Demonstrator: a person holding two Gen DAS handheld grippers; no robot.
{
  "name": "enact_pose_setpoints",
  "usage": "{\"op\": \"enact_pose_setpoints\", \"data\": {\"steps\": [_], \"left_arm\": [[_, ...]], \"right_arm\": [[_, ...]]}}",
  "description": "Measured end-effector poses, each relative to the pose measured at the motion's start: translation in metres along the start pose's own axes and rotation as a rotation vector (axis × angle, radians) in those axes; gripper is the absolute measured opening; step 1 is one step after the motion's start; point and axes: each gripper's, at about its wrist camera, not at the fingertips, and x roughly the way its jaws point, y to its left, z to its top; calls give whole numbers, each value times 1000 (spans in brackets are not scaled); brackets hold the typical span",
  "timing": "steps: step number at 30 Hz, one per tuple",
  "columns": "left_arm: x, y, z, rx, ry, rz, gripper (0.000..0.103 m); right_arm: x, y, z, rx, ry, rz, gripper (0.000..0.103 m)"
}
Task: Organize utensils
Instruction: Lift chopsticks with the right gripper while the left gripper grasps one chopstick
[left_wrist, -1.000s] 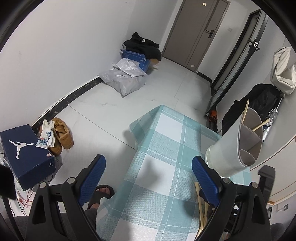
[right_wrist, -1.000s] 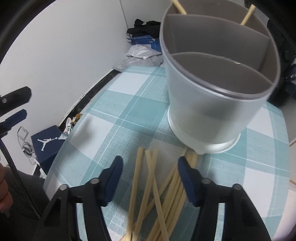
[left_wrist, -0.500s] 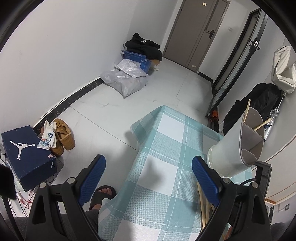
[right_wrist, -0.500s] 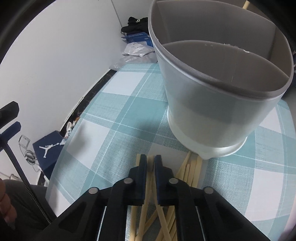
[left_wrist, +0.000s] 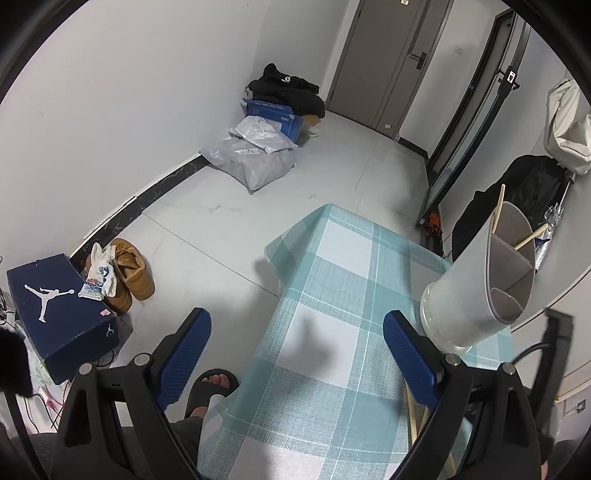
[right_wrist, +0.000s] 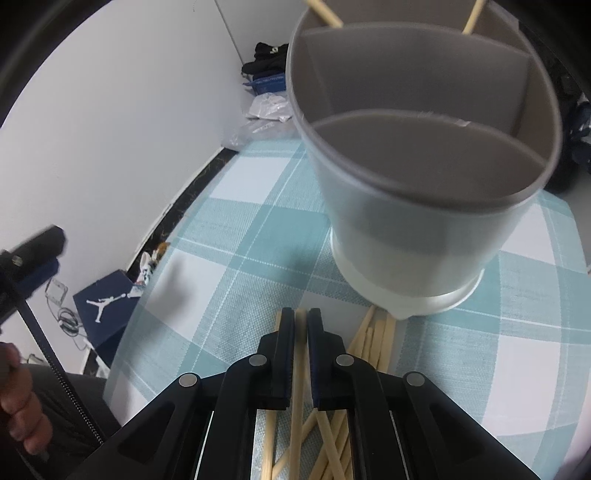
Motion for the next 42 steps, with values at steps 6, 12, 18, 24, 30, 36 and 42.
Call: {"op": "enact_pose_setpoints", "data": {"steps": [6, 12, 18, 24, 30, 36, 42], "left_arm": [[4, -7, -4, 15, 38, -42, 92], [17, -26, -16, 72, 127, -119, 92], [33, -51, -32, 143, 258, -160, 92], [46, -74, -51, 210, 328, -114, 92], [58, -84, -57, 262, 342, -8, 91], [67, -90, -62, 289, 336, 89, 79], [70, -99, -59, 305, 305, 91, 41]], "right_arm": [[-31, -6, 1, 22, -73, 28, 6], [-75, -23, 1, 56, -199, 88, 6], [-105, -56, -6, 176, -266, 141, 6], [-123, -85, -19, 257, -317, 168, 6], [-125, -96, -28, 274, -343, 87, 6], [-125, -104, -36, 261, -351, 36, 6], [-132, -102, -38, 216, -382, 45, 6]]}}
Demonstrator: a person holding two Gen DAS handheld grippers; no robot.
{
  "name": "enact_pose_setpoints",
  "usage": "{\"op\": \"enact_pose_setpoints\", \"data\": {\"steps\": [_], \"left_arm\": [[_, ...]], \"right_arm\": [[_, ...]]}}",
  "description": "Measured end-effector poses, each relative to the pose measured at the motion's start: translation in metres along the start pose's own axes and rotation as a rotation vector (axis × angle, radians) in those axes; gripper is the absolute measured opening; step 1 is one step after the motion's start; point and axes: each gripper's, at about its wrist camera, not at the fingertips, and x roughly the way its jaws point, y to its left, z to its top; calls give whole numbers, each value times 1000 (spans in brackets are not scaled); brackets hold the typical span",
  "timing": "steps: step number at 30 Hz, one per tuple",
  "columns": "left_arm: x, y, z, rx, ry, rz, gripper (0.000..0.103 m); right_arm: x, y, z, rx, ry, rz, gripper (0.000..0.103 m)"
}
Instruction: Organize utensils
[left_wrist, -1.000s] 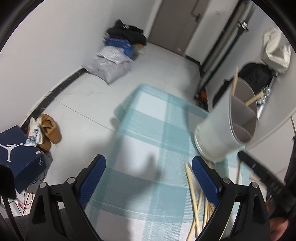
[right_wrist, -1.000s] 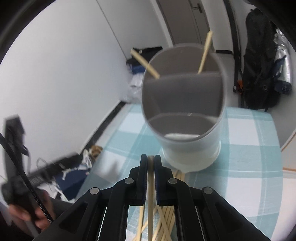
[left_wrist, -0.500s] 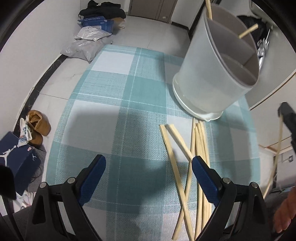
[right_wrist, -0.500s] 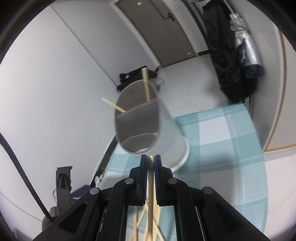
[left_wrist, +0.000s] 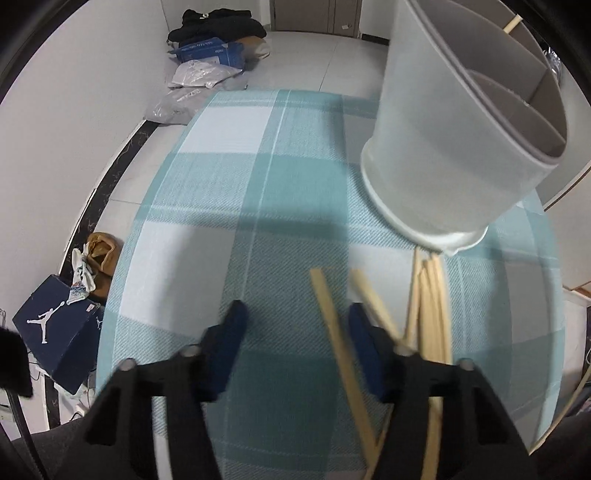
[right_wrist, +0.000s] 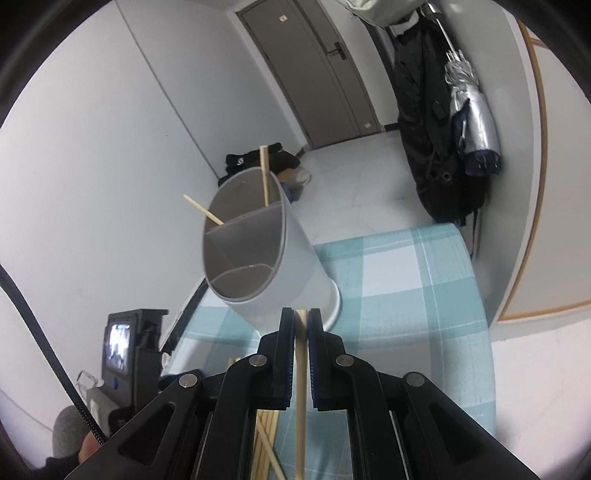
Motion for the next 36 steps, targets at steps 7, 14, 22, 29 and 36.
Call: {"op": "enact_pose_setpoints", "data": {"steps": [7, 14, 22, 29, 36], "left_arm": [[4, -6, 8, -24, -15, -49, 3], [-16, -3, 15, -72, -98, -89, 3], [-56, 5, 14, -111, -261, -183, 3], [-99, 9, 8, -65, -431, -229, 3], [-117, 0, -2, 4, -471, -228, 3]], "right_arm": [[-3, -1, 1, 6, -14, 16, 6], [-2, -13, 3, 53, -15, 28, 6], [-8, -8, 5, 50, -41, 46, 6], [-20, 10, 2, -24, -77, 41, 6], [-31, 23, -5, -65, -102, 22, 6]]}}
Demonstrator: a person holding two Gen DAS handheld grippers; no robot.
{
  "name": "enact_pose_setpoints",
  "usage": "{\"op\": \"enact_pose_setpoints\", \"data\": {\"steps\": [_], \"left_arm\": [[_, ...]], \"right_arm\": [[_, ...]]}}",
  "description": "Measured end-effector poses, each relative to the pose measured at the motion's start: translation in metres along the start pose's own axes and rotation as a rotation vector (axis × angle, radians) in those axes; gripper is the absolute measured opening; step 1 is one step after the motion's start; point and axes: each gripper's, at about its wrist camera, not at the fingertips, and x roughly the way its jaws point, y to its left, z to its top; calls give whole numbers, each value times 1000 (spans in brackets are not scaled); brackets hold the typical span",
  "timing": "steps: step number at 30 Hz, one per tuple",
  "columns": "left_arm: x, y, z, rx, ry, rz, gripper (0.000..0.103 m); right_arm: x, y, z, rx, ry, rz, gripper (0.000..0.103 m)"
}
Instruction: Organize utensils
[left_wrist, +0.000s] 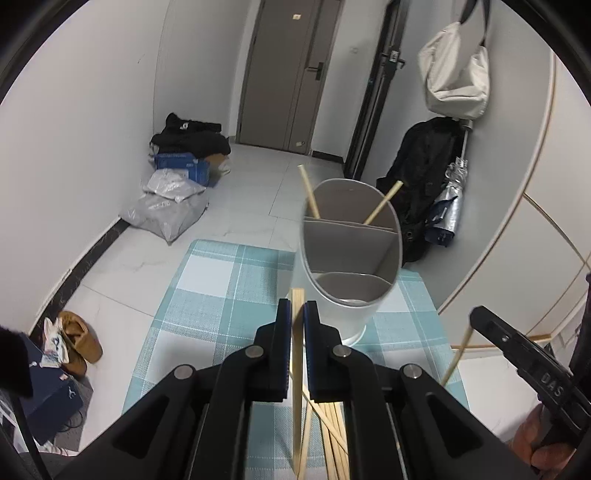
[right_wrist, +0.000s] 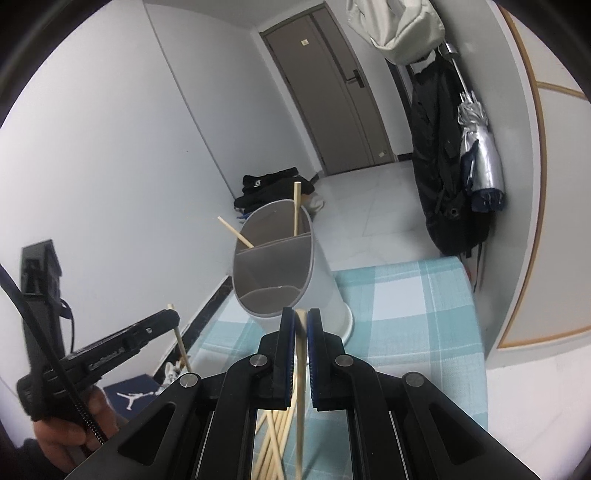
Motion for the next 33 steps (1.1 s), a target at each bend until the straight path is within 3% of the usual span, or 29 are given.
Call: {"op": "enact_pose_setpoints", "data": {"steps": [14, 22, 33], "left_arm": [[-31, -11, -2, 74, -14, -6, 3], [-35, -13, -5, 88, 2, 17, 3], [-58, -17, 17, 108, -46, -30, 3]], "right_arm": [[-11, 21, -6, -84, -23, -40, 5], [-14, 25, -6, -68, -10, -21, 5], [-28, 31, 15, -18, -52, 42, 5]]}}
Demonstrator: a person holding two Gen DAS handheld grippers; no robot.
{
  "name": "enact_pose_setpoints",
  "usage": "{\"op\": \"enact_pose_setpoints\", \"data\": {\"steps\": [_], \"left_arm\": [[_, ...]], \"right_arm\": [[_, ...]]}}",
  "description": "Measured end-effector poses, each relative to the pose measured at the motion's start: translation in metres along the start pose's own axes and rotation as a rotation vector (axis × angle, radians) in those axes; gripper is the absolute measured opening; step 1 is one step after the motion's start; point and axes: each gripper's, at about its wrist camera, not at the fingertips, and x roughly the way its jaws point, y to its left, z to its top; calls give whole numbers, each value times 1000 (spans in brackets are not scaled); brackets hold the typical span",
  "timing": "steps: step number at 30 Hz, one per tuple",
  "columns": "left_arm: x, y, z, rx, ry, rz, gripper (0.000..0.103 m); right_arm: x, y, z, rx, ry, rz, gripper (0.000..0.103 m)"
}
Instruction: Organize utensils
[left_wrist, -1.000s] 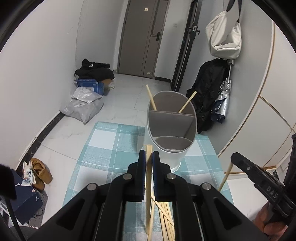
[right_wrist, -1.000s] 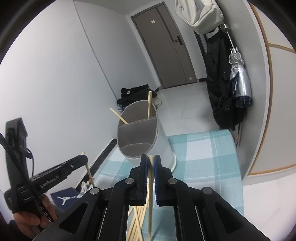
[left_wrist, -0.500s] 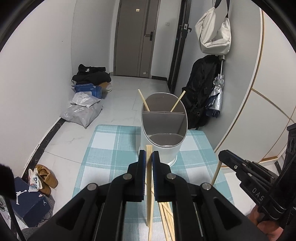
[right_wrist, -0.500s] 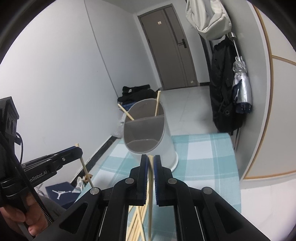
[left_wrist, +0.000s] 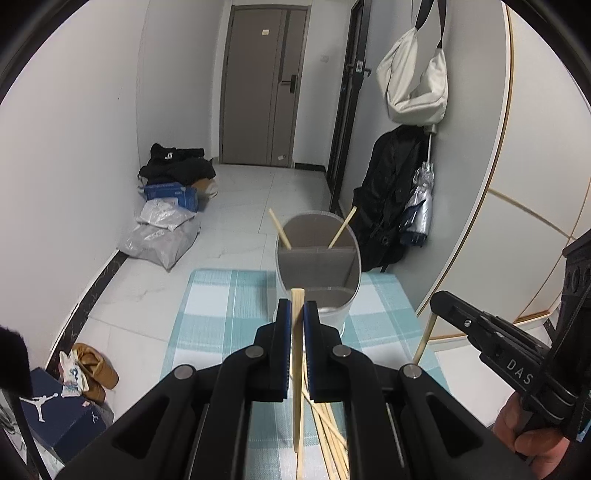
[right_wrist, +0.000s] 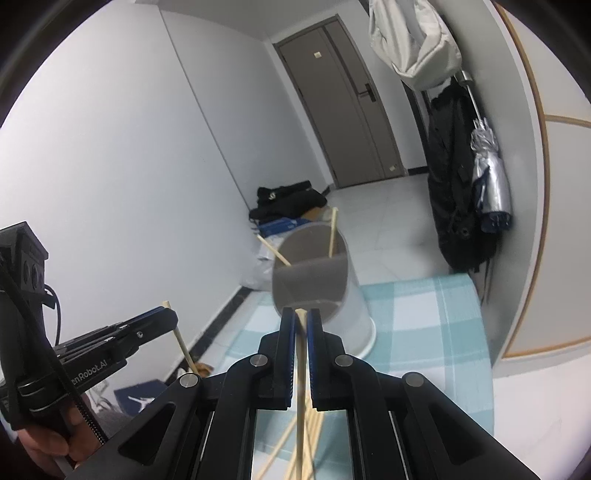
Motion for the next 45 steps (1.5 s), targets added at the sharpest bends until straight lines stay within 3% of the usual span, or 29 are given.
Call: {"op": "enact_pose_setpoints", "data": {"steps": [11, 19, 30, 38, 45], "left_arm": [[-8, -13, 45, 2, -59, -63, 3], [-7, -7, 97, -52, -114, -118, 3], [23, 5, 154, -90, -182, -157, 3], [65, 17, 164, -90, -173, -163, 3], [99, 33, 156, -113, -130, -184, 3]], "right_arm": [[-10, 6, 42, -25, -64, 14, 5], [-11, 8, 95, -57, -139, 27, 5], [29, 16, 167, -152, -233, 12, 5], [73, 10, 190, -166, -259, -14, 5], [109, -8, 188, -112, -241, -11, 5]]}}
